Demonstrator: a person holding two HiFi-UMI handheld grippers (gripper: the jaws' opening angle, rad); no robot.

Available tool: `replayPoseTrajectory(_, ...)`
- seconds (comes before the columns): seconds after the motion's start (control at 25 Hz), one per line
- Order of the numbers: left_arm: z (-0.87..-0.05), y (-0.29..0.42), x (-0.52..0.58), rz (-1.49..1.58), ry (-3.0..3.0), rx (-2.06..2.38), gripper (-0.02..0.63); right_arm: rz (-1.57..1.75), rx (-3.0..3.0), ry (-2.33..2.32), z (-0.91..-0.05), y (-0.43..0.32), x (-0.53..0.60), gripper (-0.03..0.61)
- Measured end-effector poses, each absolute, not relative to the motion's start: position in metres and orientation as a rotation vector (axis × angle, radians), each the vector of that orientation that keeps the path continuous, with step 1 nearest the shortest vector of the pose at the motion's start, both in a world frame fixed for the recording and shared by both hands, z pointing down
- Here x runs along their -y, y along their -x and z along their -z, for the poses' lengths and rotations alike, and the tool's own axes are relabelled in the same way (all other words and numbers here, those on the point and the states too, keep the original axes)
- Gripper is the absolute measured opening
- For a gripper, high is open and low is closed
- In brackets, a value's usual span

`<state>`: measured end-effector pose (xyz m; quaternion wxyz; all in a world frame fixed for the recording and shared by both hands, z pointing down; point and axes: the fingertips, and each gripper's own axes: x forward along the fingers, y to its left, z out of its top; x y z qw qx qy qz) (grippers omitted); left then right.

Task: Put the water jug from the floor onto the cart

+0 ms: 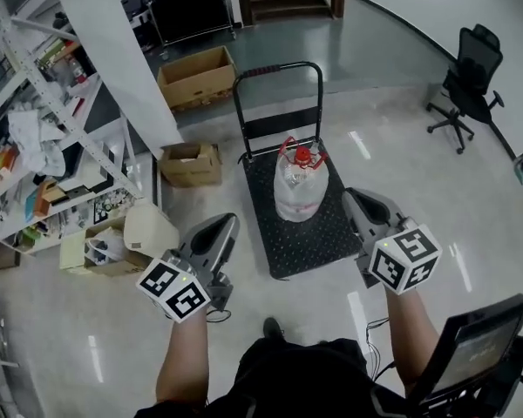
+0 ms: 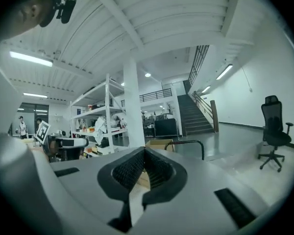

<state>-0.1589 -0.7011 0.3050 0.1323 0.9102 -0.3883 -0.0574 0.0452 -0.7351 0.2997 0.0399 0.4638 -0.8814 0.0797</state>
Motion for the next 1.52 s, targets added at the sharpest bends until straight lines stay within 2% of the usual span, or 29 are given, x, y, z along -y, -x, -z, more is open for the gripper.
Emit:
replayPoseTrajectory(0.44,-0.285,0.043,0.511,0.080,-2.700,1.209,-0.005,-0.199,2.804,-1.262,-0.277,-0.123,0.561,0.000)
replayPoseTrajectory(0.88,-0.283,0.058,0.365,0.022,-2.790,1.190,-0.005,-0.204,2.780,-1.344,-0.278,-0.108,0.426,0.000)
replayPoseTrajectory(1.2,-0.299,0.102,0.261,0.019,-2.810,1.080,-0.005,-0.220,2.700,-1.450,-0.293,-0.068,0.313,0.002)
replayPoseTrajectory(1.52,-0.301,0.080,0.161,0.027,-2.776,1.155,-0.005,-0.176,2.791,-1.351,-0.286,-0.081,0.203,0.001)
